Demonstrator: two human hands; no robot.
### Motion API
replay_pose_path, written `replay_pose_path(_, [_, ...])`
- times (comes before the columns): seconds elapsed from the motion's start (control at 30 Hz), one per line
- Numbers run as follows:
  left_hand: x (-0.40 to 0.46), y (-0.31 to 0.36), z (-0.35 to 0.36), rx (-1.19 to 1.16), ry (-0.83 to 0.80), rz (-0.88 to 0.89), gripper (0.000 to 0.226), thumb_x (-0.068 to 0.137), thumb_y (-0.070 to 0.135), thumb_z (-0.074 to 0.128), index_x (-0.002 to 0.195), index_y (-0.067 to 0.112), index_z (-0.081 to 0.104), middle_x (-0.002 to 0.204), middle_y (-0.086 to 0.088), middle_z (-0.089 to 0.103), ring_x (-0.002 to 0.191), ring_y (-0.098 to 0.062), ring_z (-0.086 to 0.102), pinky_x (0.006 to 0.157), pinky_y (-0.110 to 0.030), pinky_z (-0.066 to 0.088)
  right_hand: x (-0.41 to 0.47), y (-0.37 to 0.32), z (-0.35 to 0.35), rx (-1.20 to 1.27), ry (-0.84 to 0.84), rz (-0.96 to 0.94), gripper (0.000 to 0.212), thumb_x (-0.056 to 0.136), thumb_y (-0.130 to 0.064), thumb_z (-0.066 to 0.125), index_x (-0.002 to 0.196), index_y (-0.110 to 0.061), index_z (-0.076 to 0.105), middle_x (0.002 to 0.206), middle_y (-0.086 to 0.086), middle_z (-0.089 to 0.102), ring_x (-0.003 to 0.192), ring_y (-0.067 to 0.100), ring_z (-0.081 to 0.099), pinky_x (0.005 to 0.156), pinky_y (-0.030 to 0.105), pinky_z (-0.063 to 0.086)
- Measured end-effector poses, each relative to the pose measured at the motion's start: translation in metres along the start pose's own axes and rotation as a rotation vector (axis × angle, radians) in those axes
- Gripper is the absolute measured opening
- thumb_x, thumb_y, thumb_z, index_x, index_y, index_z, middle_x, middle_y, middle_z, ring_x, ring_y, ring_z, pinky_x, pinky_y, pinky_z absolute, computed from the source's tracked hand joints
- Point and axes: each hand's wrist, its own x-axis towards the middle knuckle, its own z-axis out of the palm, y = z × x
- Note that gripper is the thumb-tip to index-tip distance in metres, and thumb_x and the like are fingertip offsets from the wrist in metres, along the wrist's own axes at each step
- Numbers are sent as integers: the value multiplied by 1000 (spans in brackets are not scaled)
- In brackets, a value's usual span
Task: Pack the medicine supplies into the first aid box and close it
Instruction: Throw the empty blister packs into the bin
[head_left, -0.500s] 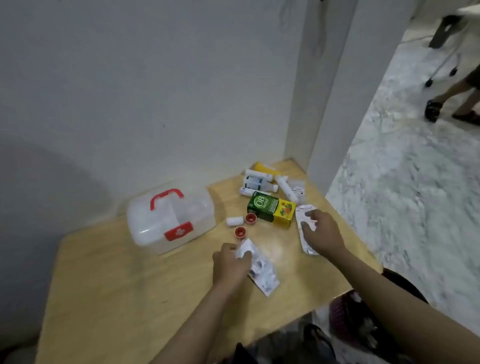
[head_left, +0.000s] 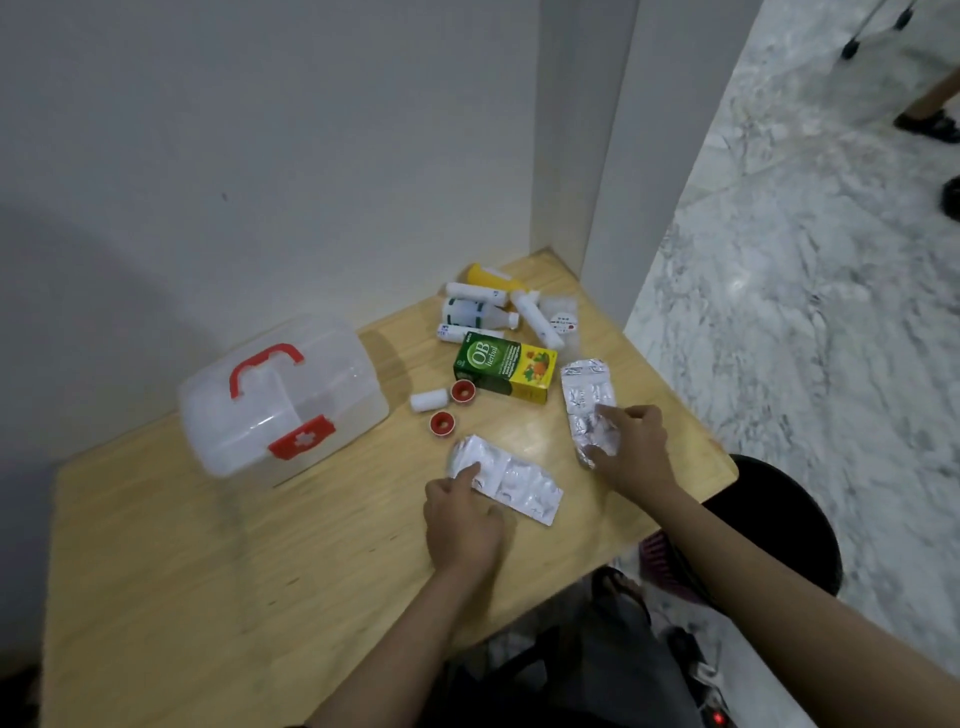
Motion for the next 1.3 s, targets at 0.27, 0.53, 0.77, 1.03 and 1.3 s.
replay_pose_path(0.27, [-9, 5, -7, -296, 131, 53, 37, 75, 18, 74, 110, 18, 62, 105, -3, 46, 80, 1, 52, 72, -8, 37, -20, 4, 1, 122, 6, 71, 63, 59, -24, 79, 119, -25, 59, 97, 12, 56, 90, 29, 56, 80, 33, 45])
replay_pose_path(0.53, [-7, 27, -1, -399, 43, 138, 39, 74, 2, 72, 108, 17, 63, 104, 3, 50, 84, -8, 58, 71, -6, 43, -25, 11, -15, 387, 50, 81, 51, 70, -6, 73, 118, -16, 60, 122, 7, 60, 108, 22, 57, 88, 34, 47])
replay_pose_path(0.77, [12, 94, 41, -330, -182, 330, 48, 77, 2, 68, 122, 13, 56, 117, 3, 45, 96, -17, 59, 77, -14, 48, -19, 45, -59, 503, 268, 199, 51, 72, -9, 74, 121, -13, 58, 120, 6, 60, 108, 18, 57, 93, 38, 49])
replay_pose_path(1.03, [10, 191, 149, -145, -517, 499, 58, 79, -4, 54, 135, 9, 44, 121, 6, 33, 108, -14, 48, 77, -6, 40, -21, 141, -109, 503, 463, 529, 50, 81, -10, 60, 130, -7, 51, 130, 11, 57, 113, 30, 57, 97, 37, 44])
replay_pose_path(1.3, [-4, 239, 289, 247, -757, 353, 64, 79, -5, 49, 141, 8, 34, 143, -7, 26, 92, -17, 44, 75, -22, 41, -7, 243, -103, 545, 345, 864, 37, 83, -2, 54, 117, 12, 51, 121, 29, 57, 108, 40, 55, 88, 43, 46])
